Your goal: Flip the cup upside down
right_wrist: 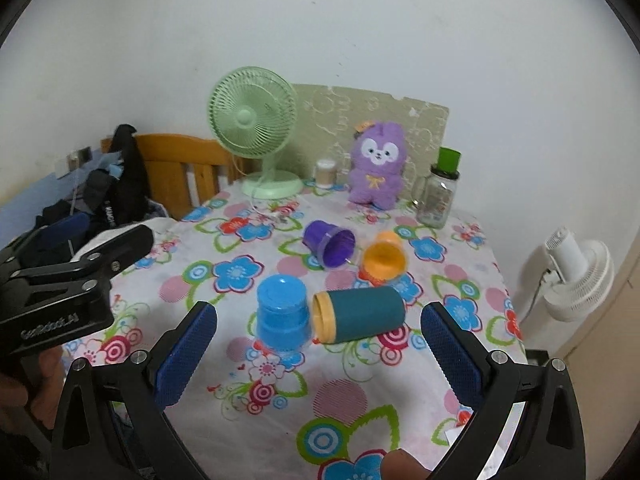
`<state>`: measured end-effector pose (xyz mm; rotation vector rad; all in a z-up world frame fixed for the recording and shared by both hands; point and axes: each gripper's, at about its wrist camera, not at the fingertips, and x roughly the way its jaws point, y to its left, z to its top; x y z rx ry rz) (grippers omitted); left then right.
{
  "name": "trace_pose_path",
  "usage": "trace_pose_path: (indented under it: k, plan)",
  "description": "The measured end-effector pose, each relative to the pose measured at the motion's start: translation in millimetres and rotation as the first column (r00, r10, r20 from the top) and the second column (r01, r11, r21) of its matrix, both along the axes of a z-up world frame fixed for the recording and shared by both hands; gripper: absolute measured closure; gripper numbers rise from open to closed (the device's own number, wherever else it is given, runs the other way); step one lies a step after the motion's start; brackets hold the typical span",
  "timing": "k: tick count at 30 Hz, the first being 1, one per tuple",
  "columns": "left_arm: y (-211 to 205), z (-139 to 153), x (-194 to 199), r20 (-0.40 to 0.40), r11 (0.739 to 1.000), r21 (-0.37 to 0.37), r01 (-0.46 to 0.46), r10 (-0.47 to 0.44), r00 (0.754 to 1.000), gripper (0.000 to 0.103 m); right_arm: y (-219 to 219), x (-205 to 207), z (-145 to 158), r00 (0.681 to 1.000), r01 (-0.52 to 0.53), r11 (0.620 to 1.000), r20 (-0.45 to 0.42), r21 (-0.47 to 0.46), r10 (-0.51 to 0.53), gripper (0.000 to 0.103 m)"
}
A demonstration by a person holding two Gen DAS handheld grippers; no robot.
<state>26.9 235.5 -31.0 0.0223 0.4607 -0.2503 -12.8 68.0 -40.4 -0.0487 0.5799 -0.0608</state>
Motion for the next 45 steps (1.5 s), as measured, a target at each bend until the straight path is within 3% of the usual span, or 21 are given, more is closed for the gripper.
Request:
trace_pose_path:
  k: [20, 45]
  plan:
    - [-10, -8, 7, -0.04, 1.0, 0.02, 0.003, -0.003, 0.999, 0.0, 1, 1, -3, 0.999, 0.036, 0.999, -0.01, -0.008, -0.036, 0.0]
    - [-7, 13, 4, 0.015, 1.0, 0.011, -0.01, 0.01, 1.0, 0.0, 7, -4, 21, 0.997, 0.062, 0.998, 0.045, -0.026, -0.061, 0.0]
